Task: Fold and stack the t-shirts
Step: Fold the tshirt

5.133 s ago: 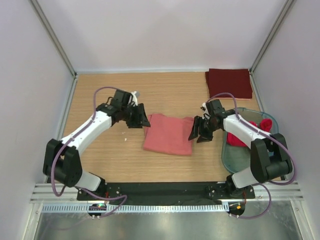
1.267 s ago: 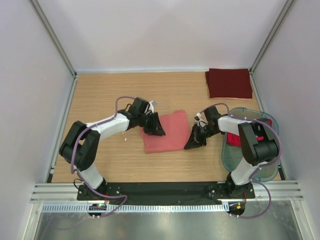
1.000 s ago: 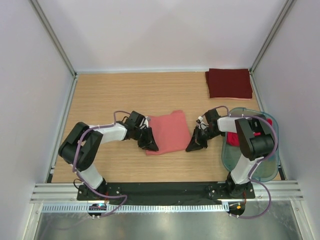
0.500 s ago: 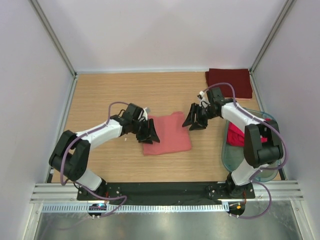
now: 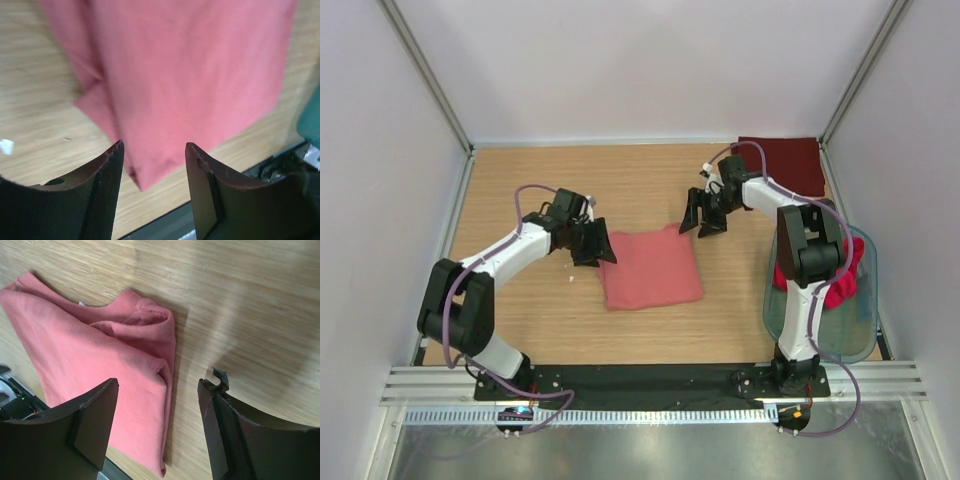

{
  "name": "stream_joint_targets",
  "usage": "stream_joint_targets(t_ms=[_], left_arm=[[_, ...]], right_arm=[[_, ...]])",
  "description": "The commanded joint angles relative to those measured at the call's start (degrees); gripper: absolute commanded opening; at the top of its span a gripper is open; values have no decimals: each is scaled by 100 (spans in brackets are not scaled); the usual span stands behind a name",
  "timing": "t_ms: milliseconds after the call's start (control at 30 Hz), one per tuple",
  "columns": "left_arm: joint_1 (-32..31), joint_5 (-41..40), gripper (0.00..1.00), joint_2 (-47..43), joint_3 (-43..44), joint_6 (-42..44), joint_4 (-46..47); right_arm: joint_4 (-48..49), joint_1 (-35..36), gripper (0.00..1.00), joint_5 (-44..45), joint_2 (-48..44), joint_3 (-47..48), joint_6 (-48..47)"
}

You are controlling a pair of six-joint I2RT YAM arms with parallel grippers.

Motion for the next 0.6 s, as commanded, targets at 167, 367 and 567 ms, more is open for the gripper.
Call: stream_joint_targets(t_ms=[167, 367, 567], left_arm=[[665, 259, 69, 735, 378, 330, 320], [604, -21, 68, 597, 844, 505, 21], [7, -400, 70, 646, 1363, 1136, 125]], right_arm=[[-96, -14, 72, 33, 63, 228, -278], [-403, -23, 72, 454, -235, 105, 91], [-798, -41, 73, 552, -648, 148, 478]])
